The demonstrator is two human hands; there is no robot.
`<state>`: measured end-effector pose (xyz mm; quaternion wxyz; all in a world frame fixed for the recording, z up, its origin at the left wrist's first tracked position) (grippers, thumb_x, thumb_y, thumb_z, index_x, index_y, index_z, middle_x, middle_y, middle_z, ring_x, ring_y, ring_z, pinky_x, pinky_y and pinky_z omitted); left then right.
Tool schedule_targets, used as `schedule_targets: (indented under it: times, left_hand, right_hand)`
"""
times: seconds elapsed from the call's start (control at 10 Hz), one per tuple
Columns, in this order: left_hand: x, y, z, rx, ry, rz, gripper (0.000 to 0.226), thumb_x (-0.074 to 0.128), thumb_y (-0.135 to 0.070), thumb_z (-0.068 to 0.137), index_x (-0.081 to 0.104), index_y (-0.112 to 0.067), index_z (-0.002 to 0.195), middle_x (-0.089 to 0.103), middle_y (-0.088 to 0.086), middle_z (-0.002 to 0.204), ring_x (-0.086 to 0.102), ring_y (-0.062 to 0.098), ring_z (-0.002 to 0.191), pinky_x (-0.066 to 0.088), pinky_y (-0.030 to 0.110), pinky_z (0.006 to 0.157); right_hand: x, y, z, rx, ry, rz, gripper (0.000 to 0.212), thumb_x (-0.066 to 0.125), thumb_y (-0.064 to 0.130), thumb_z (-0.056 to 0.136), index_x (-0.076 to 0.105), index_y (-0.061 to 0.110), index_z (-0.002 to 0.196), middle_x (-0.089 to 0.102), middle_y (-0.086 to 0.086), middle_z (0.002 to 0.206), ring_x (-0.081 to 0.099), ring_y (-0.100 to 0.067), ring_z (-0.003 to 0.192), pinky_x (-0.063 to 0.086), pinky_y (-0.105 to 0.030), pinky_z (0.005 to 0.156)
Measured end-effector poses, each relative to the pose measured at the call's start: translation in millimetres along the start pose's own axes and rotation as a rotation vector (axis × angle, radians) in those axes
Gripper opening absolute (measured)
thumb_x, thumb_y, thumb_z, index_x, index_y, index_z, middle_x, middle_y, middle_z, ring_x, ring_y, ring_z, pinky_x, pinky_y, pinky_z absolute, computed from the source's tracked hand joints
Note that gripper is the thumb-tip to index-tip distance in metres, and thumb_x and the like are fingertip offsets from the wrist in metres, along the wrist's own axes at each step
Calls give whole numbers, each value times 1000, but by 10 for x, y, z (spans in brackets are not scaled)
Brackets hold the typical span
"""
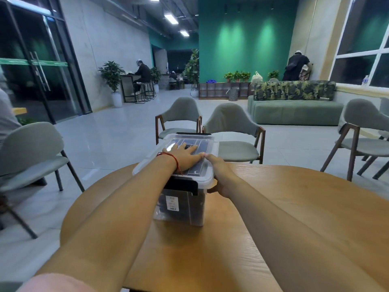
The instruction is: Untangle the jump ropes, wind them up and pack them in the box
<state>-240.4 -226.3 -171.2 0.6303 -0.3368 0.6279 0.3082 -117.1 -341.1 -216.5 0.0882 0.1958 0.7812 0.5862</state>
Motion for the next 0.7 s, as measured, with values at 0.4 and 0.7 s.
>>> schedule_targets:
  times: [0.4, 0.7]
  left_hand:
    - [-79, 1384, -304, -72, 21, -2, 85, 13, -88, 92, 12, -45, 165, 11, -1, 177, 13, 31, 162, 14, 67, 126]
    - [-302, 1114, -315, -87, -87, -78, 60, 33, -63, 104, 38, -40, 159, 46, 1, 163, 47, 30, 144, 37, 54, 119]
  right_hand:
    - [1260, -36, 48, -8, 190, -39, 62, 62, 59, 99, 36, 36, 151, 65, -8, 125, 68, -34, 108, 63, -45, 66]
    - [768, 144, 54, -172, 28, -396, 80, 42, 73, 102, 25, 30, 167, 32, -3, 171, 34, -33, 154, 33, -51, 115]
Point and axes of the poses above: each hand's wrist, its own z-axis towards the middle knuckle, its own x-axis out of the palm, y = z × x, the point moved 2 cm from there along z, towards the middle knuckle
